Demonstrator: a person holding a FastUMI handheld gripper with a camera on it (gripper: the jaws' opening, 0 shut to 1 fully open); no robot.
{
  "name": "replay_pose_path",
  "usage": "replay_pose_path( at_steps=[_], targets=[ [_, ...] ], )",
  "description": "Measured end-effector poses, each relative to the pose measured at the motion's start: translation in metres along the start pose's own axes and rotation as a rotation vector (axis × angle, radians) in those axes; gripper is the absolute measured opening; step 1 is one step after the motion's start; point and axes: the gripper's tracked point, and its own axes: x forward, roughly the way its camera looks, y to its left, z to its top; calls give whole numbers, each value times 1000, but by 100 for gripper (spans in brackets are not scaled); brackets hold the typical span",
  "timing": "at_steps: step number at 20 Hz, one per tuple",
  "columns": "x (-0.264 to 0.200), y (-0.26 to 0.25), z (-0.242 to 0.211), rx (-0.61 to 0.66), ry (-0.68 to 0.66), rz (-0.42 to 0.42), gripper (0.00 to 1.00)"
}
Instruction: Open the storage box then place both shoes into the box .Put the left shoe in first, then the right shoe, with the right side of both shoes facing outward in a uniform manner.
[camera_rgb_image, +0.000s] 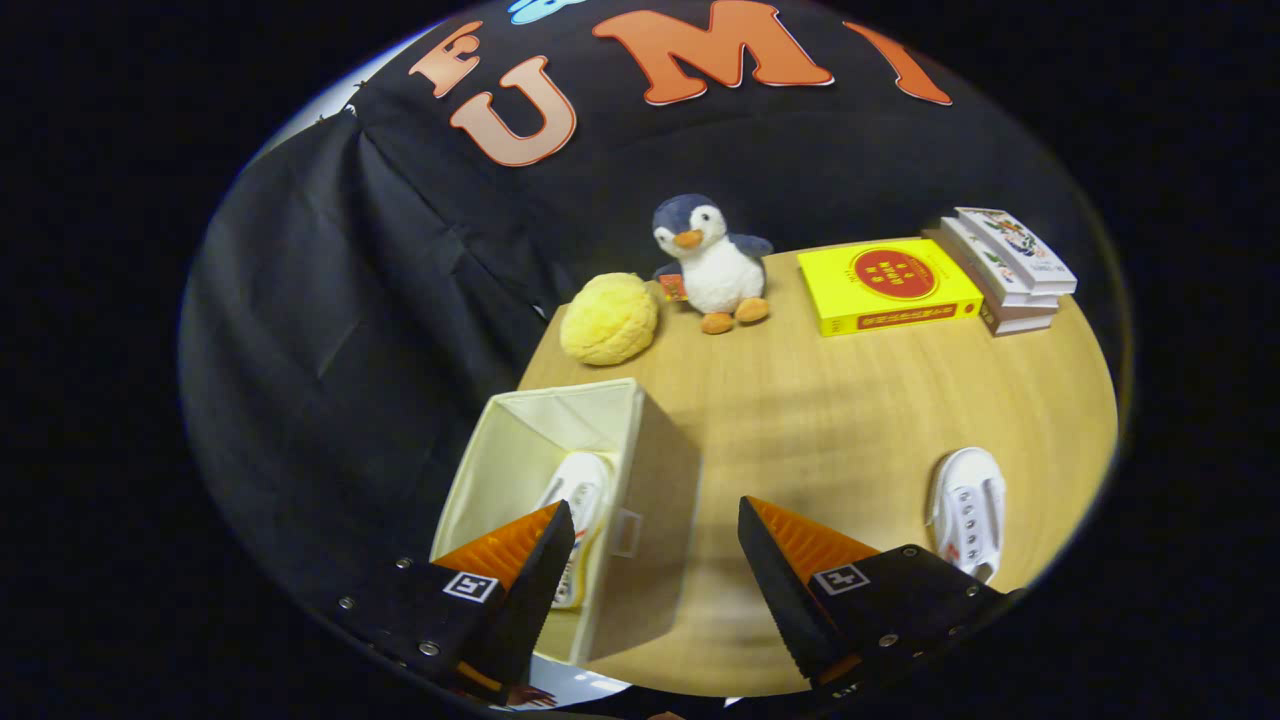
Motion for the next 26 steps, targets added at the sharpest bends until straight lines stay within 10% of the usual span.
replay_pose_path(
  at_steps=[15, 26],
  targets=[
    [-55, -243, -81, -27, -4, -366, 97],
    [-22, -277, -128, -109, 91, -331, 90]
  ],
)
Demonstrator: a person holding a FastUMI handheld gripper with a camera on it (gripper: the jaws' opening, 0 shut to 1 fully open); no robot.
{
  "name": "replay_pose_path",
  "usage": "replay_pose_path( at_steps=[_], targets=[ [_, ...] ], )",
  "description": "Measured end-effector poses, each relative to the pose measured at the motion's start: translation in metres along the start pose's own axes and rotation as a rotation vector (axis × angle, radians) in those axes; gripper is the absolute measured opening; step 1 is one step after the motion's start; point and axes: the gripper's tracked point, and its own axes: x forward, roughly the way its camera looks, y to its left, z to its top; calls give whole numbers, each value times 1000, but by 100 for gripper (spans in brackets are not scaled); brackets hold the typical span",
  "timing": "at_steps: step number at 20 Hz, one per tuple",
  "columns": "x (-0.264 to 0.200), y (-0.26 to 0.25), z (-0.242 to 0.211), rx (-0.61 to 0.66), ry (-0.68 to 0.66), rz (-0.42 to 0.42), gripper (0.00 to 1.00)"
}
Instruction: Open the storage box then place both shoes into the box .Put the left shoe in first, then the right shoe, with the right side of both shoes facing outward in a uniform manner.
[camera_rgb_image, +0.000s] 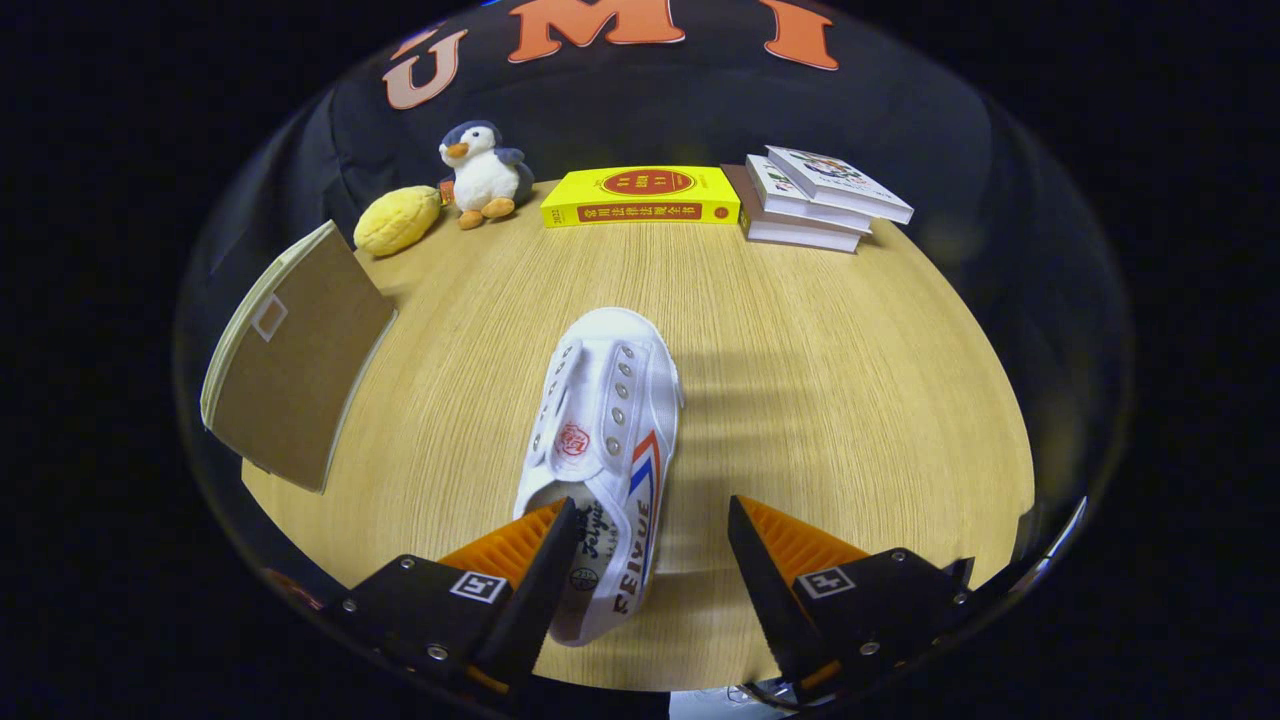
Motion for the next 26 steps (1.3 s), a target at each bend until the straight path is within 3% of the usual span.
replay_pose_path(
  at_steps=[3, 7, 12, 15, 19, 26],
  targets=[
    [15, -7, 1, 15, -5, -5, 86],
    [25, -4, 11, 26, -42, 18, 72],
    [32, 5, 9, 81, -12, 63, 35],
    [33, 3, 10, 136, 13, 83, 28],
    [37, -3, 9, 192, 32, 71, 7],
    [12, 14, 27, 299, 30, 73, 1]
  ],
)
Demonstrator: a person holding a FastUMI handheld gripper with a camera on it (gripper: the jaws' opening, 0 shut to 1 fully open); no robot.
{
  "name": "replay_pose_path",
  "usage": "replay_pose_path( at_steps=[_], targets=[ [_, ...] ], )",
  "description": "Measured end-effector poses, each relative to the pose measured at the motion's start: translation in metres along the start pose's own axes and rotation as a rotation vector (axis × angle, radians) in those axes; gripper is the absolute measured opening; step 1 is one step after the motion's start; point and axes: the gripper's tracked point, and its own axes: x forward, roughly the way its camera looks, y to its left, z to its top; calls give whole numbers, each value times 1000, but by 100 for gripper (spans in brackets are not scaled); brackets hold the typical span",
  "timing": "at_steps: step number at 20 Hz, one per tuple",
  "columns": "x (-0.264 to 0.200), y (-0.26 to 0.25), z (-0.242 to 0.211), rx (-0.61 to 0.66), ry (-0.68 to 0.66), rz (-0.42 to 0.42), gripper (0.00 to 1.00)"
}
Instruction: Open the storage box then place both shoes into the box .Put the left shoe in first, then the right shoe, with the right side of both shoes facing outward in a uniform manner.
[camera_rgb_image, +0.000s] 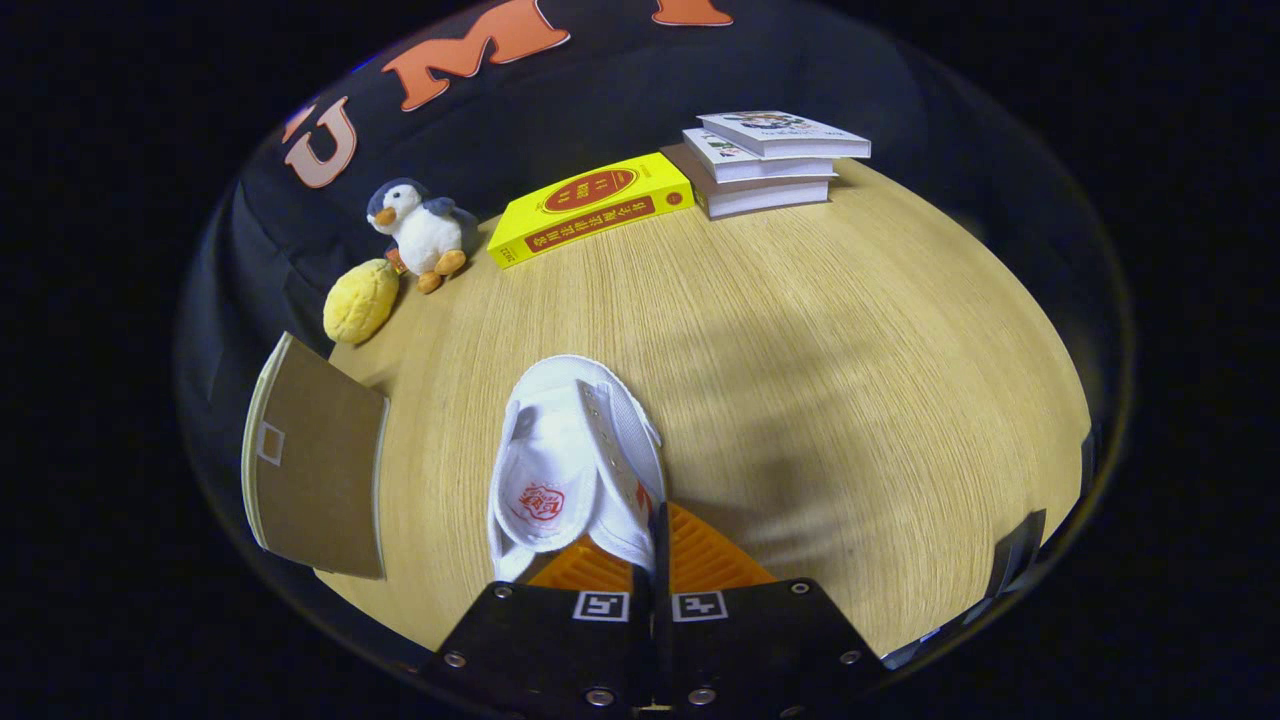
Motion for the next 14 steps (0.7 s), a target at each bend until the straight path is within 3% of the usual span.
replay_pose_path(
  at_steps=[14],
  targets=[
    [-91, 158, 79, -27, -176, 146, 1]
  ],
)
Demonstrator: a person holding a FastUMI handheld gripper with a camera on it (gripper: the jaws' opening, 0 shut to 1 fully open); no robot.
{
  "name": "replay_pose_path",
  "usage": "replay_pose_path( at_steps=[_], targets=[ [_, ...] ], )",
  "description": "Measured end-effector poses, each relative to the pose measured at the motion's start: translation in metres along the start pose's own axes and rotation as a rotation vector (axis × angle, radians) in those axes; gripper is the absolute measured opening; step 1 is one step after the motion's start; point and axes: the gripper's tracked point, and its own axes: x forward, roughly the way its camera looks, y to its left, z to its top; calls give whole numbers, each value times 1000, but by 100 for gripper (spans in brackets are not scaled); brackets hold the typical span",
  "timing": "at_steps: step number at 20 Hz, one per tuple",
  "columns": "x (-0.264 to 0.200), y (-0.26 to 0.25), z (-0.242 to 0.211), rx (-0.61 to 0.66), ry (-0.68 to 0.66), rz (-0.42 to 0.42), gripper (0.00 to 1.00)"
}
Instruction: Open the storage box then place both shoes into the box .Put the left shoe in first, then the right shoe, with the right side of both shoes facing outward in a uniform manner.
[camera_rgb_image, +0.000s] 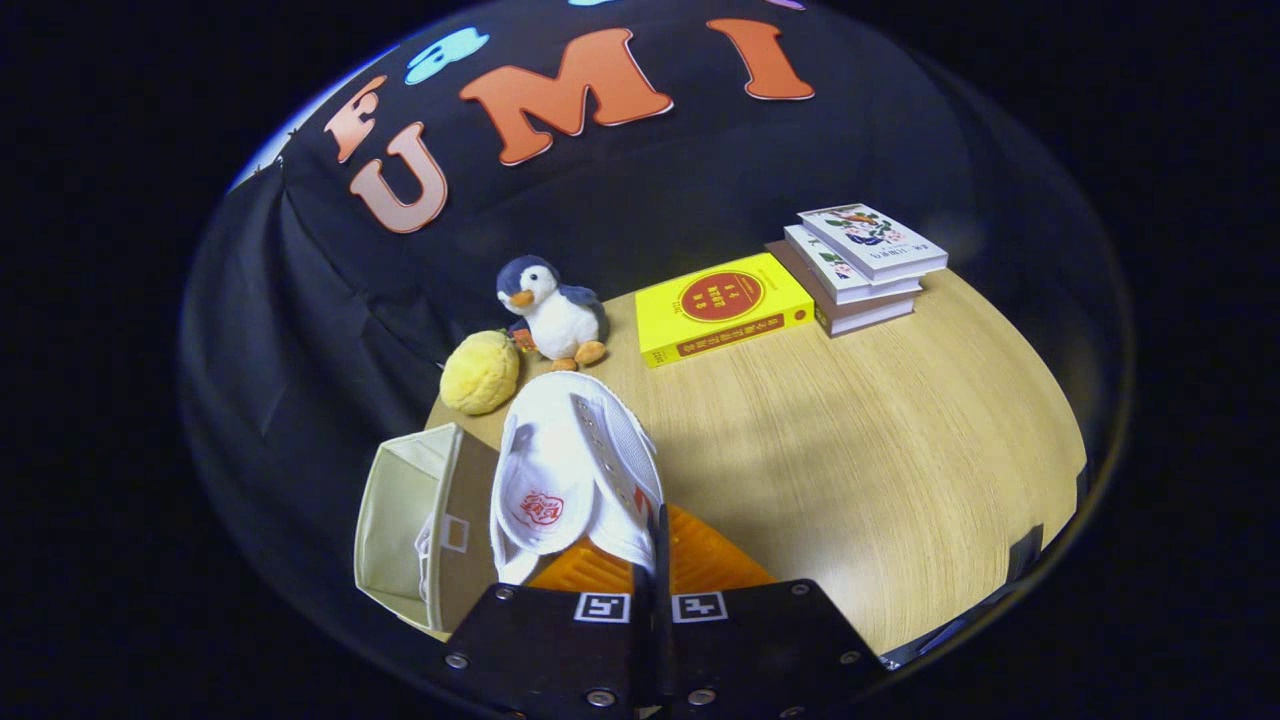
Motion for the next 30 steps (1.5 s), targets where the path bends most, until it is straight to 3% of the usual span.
replay_pose_path(
  at_steps=[11, 15, 18, 26, 30],
  targets=[
    [5, 175, -26, -95, 52, 162, 1],
    [22, 213, -56, -116, 126, 166, 1],
    [39, 221, -76, -122, 170, 118, 1],
    [73, 204, -104, -61, 231, -104, 1],
    [83, 204, -112, -23, 243, -162, 2]
  ],
)
